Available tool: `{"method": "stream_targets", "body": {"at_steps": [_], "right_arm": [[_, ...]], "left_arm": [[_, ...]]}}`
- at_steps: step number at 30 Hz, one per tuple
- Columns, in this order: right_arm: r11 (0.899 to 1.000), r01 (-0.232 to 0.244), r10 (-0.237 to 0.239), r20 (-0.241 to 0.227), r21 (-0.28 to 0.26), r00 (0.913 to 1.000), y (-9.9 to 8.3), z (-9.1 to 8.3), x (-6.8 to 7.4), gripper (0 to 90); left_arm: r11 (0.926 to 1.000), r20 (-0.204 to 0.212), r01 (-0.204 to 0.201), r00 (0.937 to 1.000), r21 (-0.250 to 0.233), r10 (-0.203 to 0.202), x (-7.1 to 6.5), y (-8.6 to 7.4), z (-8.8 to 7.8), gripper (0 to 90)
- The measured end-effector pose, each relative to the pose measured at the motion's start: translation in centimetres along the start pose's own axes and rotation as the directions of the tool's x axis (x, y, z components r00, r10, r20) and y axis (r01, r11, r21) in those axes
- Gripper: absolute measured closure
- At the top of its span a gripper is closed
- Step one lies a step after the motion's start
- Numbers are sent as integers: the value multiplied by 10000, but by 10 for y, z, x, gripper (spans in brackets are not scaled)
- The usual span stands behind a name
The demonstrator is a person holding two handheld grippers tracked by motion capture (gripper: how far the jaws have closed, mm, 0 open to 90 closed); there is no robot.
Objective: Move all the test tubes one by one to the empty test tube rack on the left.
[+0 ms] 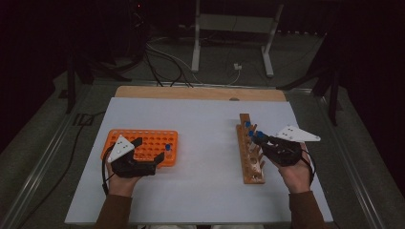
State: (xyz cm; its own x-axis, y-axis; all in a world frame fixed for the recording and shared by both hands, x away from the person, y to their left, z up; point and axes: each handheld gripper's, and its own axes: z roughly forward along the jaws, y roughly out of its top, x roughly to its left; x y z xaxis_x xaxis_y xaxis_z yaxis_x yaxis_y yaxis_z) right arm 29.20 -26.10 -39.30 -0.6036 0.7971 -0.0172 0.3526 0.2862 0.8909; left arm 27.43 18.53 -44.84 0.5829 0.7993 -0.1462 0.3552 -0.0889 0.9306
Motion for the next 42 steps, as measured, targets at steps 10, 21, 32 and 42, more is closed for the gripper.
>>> {"method": "stream_targets", "body": {"at_steps": [10,21,32,42], "right_arm": [[9999,90,-93,-395,-77,9992,11,6,11,773],[10000,-32,27,-1108,-40,9938,12,27,29,771],[9995,121,-64,-1952,279,9807,14,50,57,770],[9990,229,-123,-2508,392,9680,19,63,76,770]], "left_arm": [[9996,482,-198,9986,-217,209,-16,6,4,15],[9945,649,-873,9937,-577,910,-38,12,11,23],[9941,798,-960,9918,-499,998,-50,8,18,24],[9928,1011,-1157,9878,-318,1184,-63,8,24,57]]}}
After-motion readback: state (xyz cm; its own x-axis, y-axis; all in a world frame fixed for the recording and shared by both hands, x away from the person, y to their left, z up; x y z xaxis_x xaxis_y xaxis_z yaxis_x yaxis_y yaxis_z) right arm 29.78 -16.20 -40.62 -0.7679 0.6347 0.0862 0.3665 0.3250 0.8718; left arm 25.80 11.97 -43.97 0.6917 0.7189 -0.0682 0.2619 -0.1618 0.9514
